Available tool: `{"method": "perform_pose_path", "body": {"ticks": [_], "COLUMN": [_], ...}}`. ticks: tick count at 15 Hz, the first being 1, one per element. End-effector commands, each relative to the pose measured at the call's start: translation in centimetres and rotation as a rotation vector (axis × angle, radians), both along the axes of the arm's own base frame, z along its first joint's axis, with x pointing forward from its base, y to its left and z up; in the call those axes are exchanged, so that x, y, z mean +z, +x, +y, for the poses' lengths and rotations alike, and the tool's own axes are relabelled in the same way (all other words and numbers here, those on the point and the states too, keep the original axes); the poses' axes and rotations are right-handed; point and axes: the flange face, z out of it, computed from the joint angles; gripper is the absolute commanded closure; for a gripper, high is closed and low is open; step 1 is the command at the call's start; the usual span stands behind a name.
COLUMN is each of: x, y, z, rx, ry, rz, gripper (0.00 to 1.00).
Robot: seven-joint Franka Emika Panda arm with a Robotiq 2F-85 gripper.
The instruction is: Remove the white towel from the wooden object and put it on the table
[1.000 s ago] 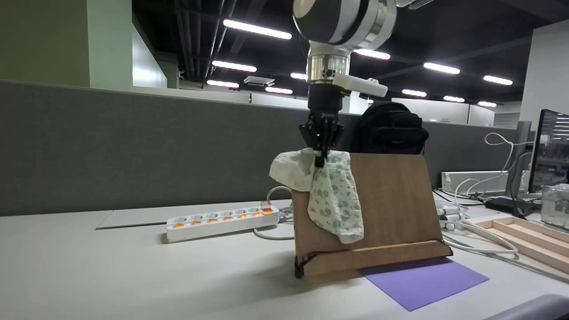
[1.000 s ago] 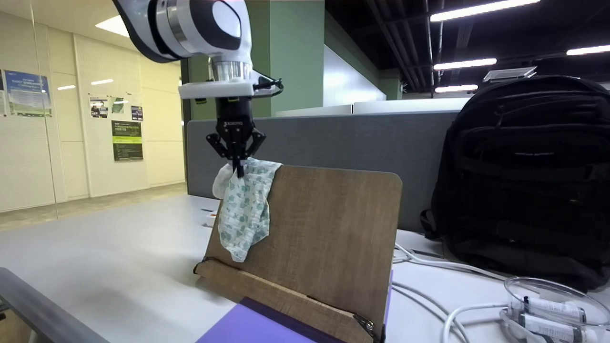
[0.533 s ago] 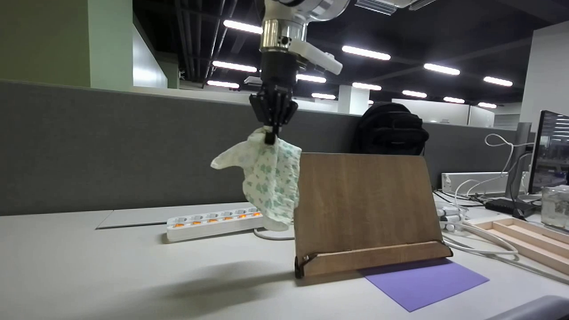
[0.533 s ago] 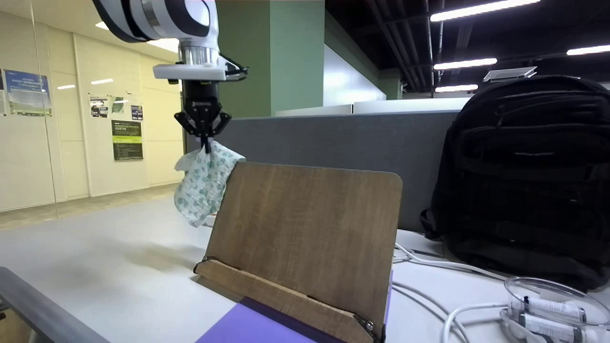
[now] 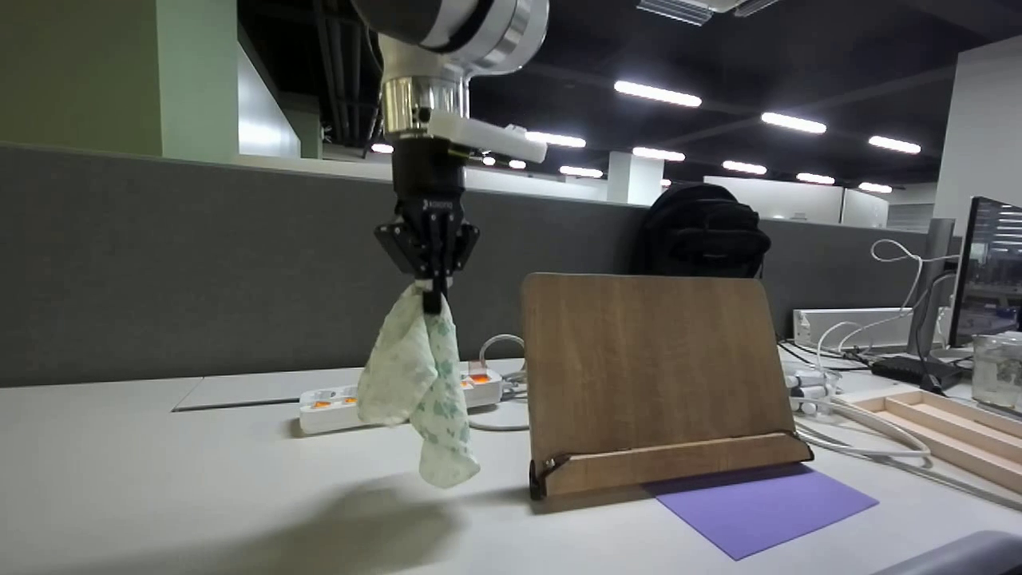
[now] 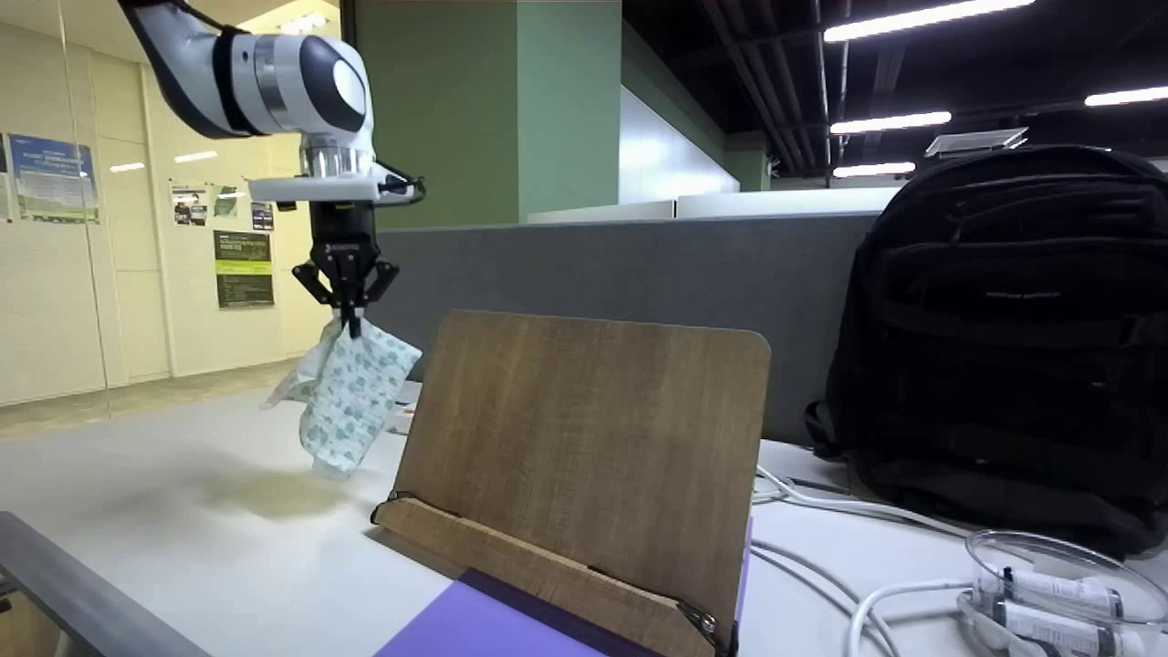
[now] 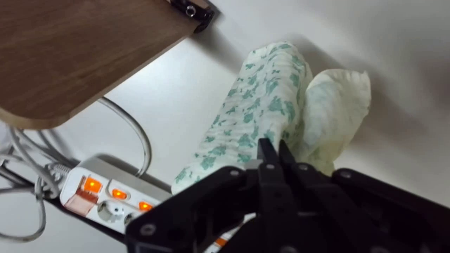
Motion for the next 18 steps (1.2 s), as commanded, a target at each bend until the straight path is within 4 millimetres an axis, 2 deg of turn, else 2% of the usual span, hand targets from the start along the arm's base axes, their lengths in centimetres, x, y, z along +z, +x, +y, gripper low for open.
{"method": "perform_pose_path", "body": {"ticks": [1,4,5,6,7,9,15,17,18], "x": [-4.4,-7.3,-7.9,-8.3,-8.4,-7.9,-3.8,-2.6,-2.0], "y": [0.7,0.3,0.2,0.2,0.3,0.7,2.2,2.4,2.4], "z": [1.1,2.1,2.3,2.4,2.5,2.1,-0.7,-1.6,-2.0], "rx": [-0.109,-0.144,-0.154,-0.156,-0.168,-0.199,-0.254,-0.263,-0.269], "ry": [-0.068,-0.09,-0.1,-0.104,-0.11,-0.115,-0.107,-0.102,-0.102], "rz": [0.056,0.102,0.12,0.133,0.143,0.141,0.075,0.061,0.056], "gripper": [0.99,0.99,0.71,0.71,0.66,0.52,0.11,0.01,0.0]}}
